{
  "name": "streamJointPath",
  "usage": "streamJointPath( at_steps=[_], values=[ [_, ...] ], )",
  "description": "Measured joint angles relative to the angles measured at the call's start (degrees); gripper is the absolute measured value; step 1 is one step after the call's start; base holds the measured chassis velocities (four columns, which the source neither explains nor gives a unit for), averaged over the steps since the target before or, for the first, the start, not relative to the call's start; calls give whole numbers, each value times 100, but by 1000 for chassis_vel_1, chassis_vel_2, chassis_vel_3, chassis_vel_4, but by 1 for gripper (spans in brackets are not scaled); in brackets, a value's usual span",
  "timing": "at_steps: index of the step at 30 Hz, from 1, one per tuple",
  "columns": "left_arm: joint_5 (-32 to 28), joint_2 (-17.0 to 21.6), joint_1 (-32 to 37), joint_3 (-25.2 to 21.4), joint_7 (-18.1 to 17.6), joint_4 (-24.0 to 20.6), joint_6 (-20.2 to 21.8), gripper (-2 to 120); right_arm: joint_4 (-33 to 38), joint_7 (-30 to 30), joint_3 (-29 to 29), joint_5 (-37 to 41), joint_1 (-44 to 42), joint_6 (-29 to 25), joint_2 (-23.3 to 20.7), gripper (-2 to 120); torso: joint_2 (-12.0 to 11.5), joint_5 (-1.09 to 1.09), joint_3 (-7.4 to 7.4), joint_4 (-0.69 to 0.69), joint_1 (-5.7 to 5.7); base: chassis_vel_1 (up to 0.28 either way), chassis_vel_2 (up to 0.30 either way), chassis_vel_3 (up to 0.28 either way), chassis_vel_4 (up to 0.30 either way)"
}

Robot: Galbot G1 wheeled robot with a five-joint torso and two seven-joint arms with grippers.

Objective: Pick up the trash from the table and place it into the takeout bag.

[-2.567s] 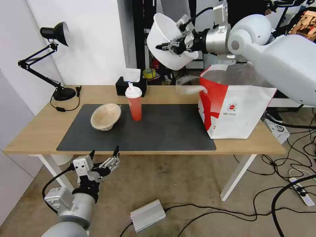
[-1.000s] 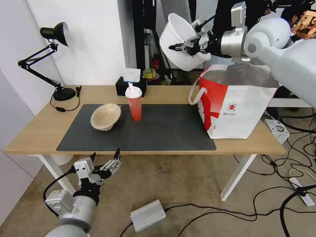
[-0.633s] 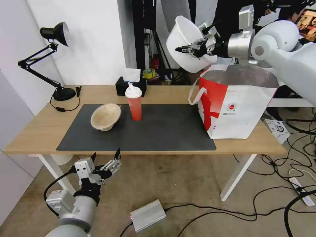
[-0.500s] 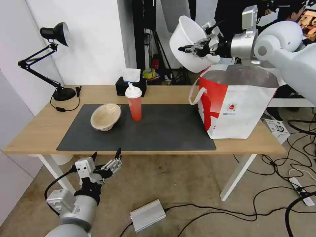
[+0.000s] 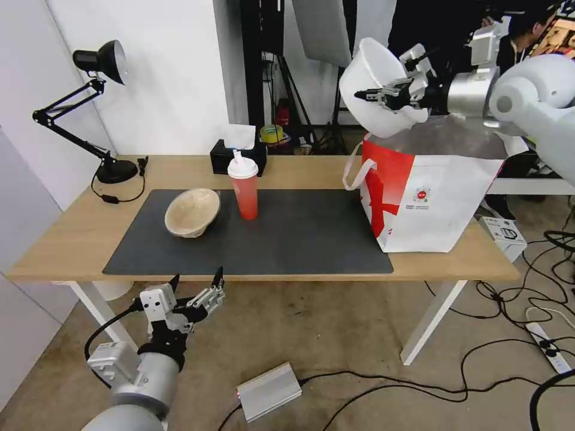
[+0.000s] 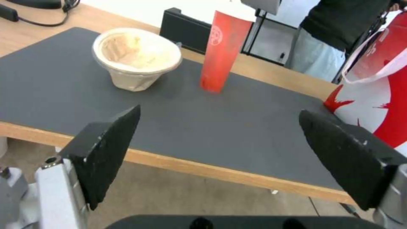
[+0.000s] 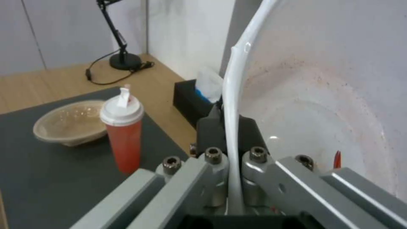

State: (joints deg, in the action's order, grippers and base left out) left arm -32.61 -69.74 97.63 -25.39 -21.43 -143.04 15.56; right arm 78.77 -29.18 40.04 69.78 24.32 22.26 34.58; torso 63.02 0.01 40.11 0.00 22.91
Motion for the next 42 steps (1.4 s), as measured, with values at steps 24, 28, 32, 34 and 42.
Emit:
streamJointPath(
  at_steps=[24,28,32,34,42],
  values=[
    [1,18,10,-11,-1,-15,0,100,27,-9,-483,-1,-626,-84,-518,0,0,-1,0,0,0,0,0,0,0],
    [1,18,10,2,-1,-15,0,100,39,-9,-563,-9,-734,-85,-566,0,0,-1,0,0,0,0,0,0,0],
    [2,18,11,6,-1,-15,0,100,45,-9,-673,-22,-859,-90,-589,0,0,-1,0,0,0,0,0,0,0],
    [17,16,19,8,-1,-14,0,100,48,-5,-729,-27,-921,-119,-593,0,0,-1,0,0,0,0,0,0,0],
    [36,4,58,5,-5,-5,-1,100,-16,-4,-864,-93,-1126,-159,-575,0,0,-1,0,0,0,0,0,0,0]
  ],
)
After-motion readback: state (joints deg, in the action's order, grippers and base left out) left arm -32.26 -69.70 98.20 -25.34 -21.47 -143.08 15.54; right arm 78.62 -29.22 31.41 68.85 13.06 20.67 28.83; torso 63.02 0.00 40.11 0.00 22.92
